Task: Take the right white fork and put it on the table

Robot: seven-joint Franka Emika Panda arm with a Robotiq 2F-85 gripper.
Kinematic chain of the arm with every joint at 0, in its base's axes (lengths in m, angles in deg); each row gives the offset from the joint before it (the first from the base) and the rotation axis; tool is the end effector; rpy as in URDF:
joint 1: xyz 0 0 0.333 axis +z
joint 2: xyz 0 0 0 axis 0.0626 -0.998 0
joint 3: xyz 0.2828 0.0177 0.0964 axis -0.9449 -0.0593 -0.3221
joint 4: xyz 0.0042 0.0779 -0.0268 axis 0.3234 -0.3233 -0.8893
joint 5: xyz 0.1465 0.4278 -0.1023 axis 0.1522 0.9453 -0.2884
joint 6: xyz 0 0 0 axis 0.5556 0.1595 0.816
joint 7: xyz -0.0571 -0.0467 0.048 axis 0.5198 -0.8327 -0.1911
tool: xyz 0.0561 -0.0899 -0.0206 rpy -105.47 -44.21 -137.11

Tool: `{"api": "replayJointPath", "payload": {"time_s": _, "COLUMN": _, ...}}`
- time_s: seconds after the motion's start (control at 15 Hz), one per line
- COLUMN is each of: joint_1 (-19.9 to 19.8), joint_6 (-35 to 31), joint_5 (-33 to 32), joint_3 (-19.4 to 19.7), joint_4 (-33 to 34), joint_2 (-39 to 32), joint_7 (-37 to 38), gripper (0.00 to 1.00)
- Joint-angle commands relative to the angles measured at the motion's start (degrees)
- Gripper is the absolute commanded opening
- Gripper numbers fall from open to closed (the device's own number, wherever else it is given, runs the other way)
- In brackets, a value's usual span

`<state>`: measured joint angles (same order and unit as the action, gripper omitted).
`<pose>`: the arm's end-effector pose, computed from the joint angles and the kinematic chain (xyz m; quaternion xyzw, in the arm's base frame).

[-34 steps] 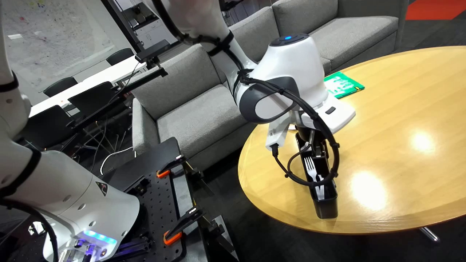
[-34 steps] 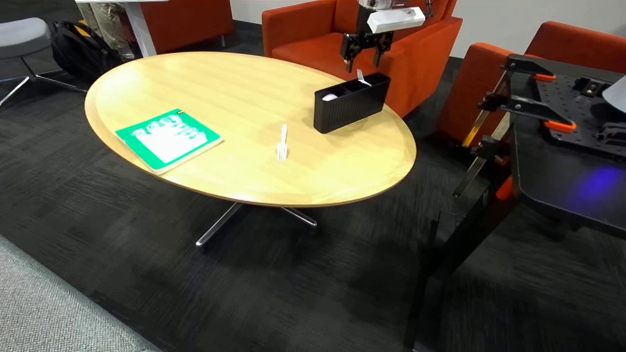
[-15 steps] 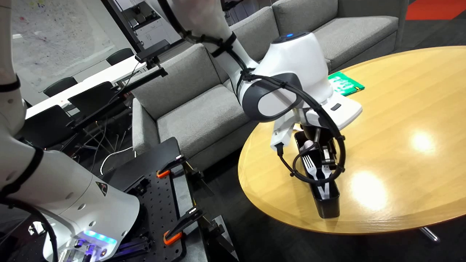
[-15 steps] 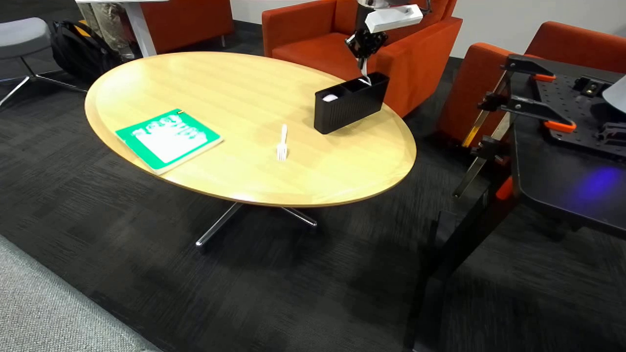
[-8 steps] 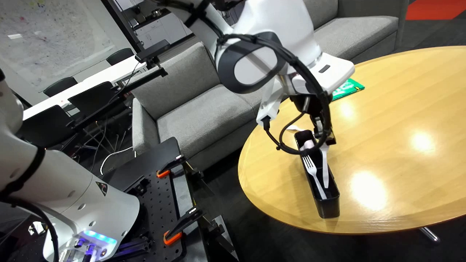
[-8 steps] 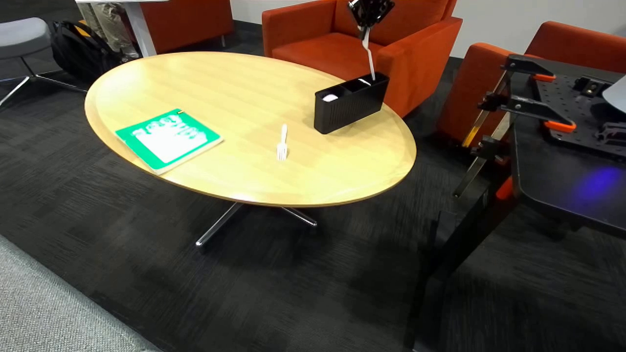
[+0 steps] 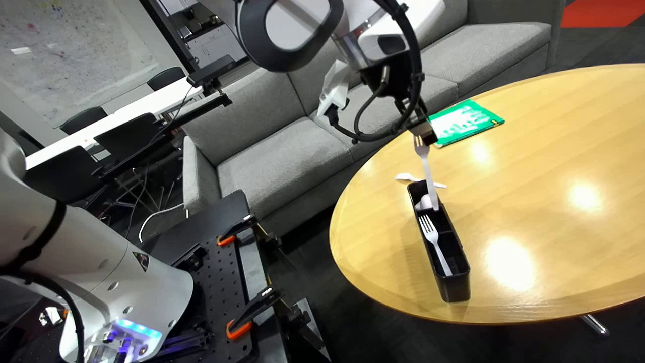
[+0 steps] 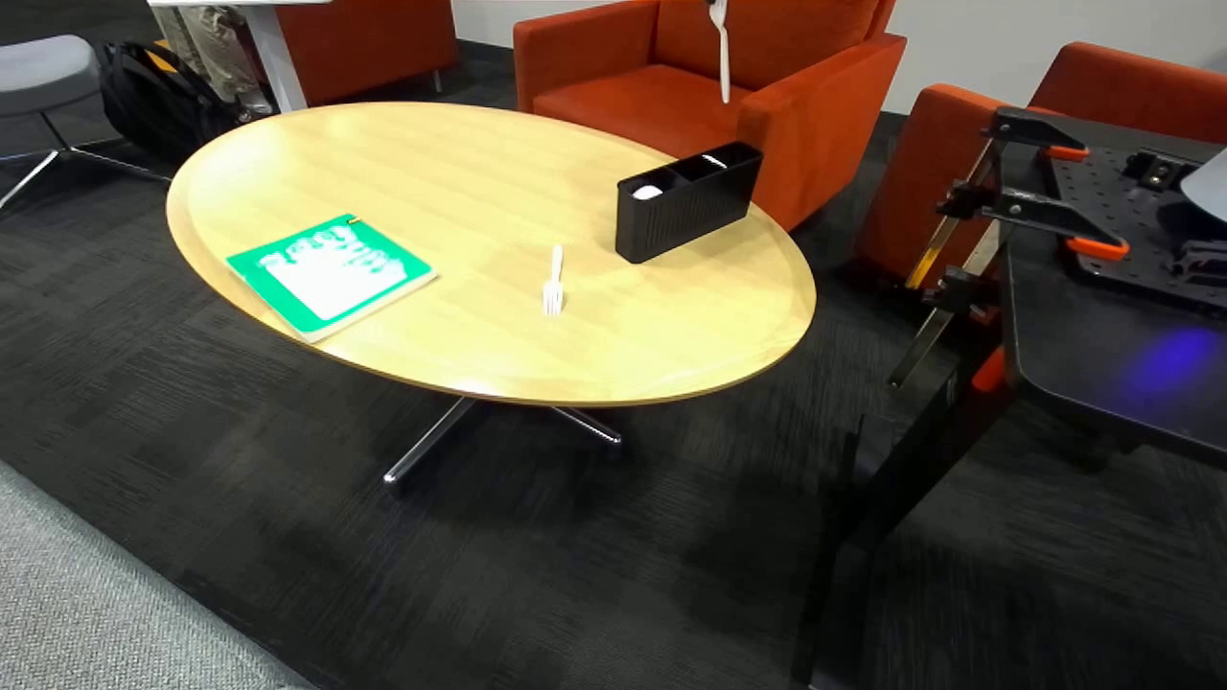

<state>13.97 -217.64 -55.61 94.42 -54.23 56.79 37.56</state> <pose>0.5513 -0.0748 0.1686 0.9554 -0.2489 0.1556 0.0318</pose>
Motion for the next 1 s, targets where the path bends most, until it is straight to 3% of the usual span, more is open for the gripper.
{"api": "replayJointPath", "payload": {"time_s": 0.0, "joint_1": 4.6, "joint_6": 3.8, "joint_5": -4.2, "joint_3": -0.9, "joint_4": -4.8, "joint_2": 6.7, "joint_7": -0.7, "gripper": 0.01}}
{"api": "replayJointPath", "payload": {"time_s": 0.2, "joint_1": 9.4, "joint_6": 8.4, "joint_5": -9.3, "joint_3": -1.1, "joint_4": -5.6, "joint_2": 7.8, "joint_7": 3.1, "gripper": 0.01}}
{"api": "replayJointPath", "payload": {"time_s": 0.27, "joint_1": 5.2, "joint_6": 10.9, "joint_5": -13.6, "joint_3": -6.6, "joint_4": -5.3, "joint_2": 8.1, "joint_7": 6.4, "gripper": 0.01}}
{"api": "replayJointPath", "payload": {"time_s": 0.53, "joint_1": 4.0, "joint_6": 16.6, "joint_5": -22.8, "joint_3": -14.4, "joint_4": -4.7, "joint_2": 6.0, "joint_7": 17.0, "gripper": 0.01}}
{"api": "replayJointPath", "payload": {"time_s": 0.6, "joint_1": 1.3, "joint_6": 15.1, "joint_5": -21.7, "joint_3": -15.6, "joint_4": -4.0, "joint_2": 5.8, "joint_7": 15.1, "gripper": 0.01}}
{"api": "replayJointPath", "payload": {"time_s": 0.73, "joint_1": 0.3, "joint_6": 15.2, "joint_5": -21.8, "joint_3": -18.0, "joint_4": -4.1, "joint_2": 5.5, "joint_7": 15.9, "gripper": 0.04}}
{"api": "replayJointPath", "payload": {"time_s": 0.93, "joint_1": -1.1, "joint_6": 15.2, "joint_5": -21.8, "joint_3": -18.0, "joint_4": -4.0, "joint_2": 5.4, "joint_7": 15.5, "gripper": 0.04}}
